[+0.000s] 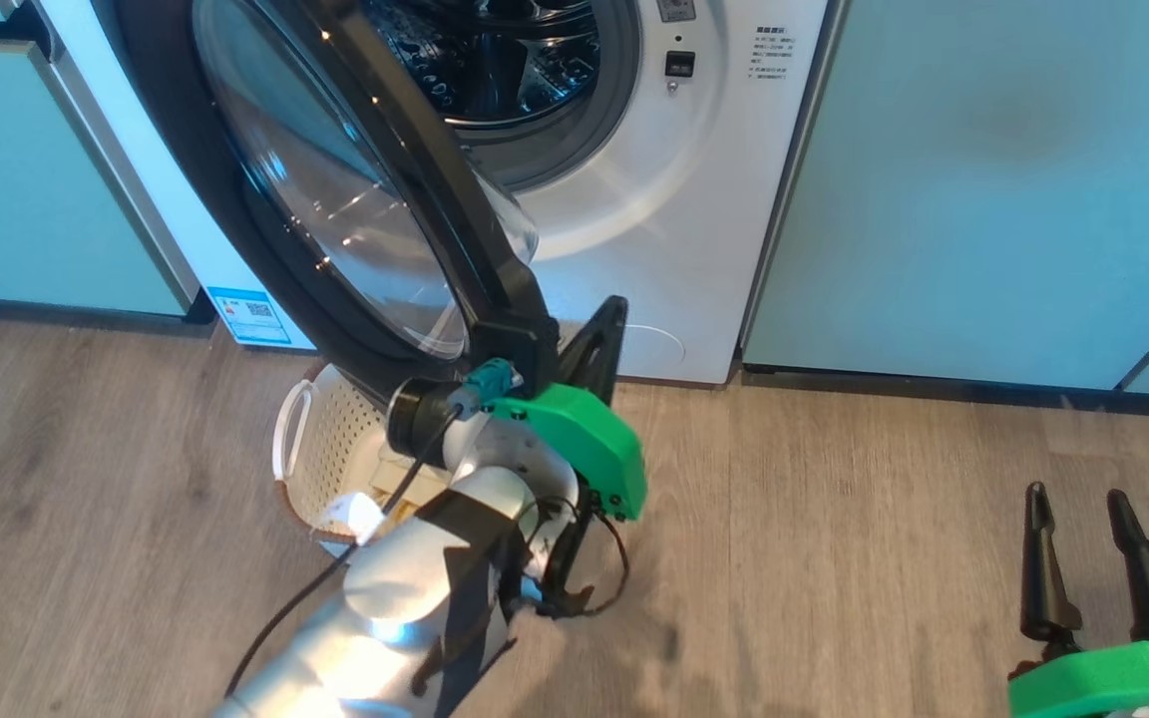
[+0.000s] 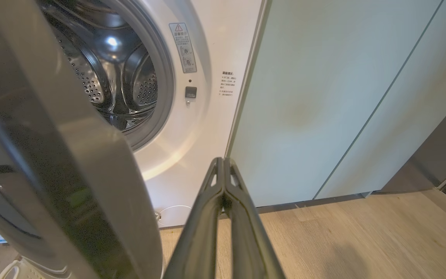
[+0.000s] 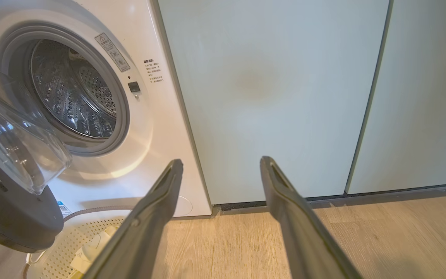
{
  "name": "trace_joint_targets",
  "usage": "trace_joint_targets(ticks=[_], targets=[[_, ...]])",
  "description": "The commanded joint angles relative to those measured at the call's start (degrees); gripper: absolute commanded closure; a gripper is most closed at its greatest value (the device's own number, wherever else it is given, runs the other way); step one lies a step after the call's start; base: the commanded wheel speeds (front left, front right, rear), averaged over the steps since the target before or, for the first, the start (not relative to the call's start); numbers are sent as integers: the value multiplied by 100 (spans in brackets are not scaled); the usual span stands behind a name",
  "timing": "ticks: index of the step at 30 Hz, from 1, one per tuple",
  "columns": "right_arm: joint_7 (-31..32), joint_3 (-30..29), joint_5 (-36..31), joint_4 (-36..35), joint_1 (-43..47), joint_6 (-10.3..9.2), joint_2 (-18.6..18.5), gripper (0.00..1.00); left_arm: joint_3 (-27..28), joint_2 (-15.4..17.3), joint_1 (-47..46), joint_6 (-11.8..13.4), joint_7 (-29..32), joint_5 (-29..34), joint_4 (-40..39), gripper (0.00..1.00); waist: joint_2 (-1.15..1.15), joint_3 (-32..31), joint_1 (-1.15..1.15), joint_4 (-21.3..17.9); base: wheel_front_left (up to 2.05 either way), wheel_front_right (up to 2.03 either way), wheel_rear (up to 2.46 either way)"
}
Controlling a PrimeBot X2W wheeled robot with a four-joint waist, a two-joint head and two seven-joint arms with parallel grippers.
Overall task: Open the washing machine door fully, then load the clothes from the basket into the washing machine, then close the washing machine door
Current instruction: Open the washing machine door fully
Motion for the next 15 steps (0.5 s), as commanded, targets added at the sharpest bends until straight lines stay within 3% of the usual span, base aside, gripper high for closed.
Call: trace_joint_targets(ticks=[1,15], targets=[[-41,140,-5,-155,-247,-16,-48,0,182,45,-350,37,-78,-45,-74,100,0,-1,0,7,0,0,0],[-31,85,-36,-183,-258,-16,-48,0,82,45,-610,191,-305,-440,593,100,0,57,0,103,0,0,0]])
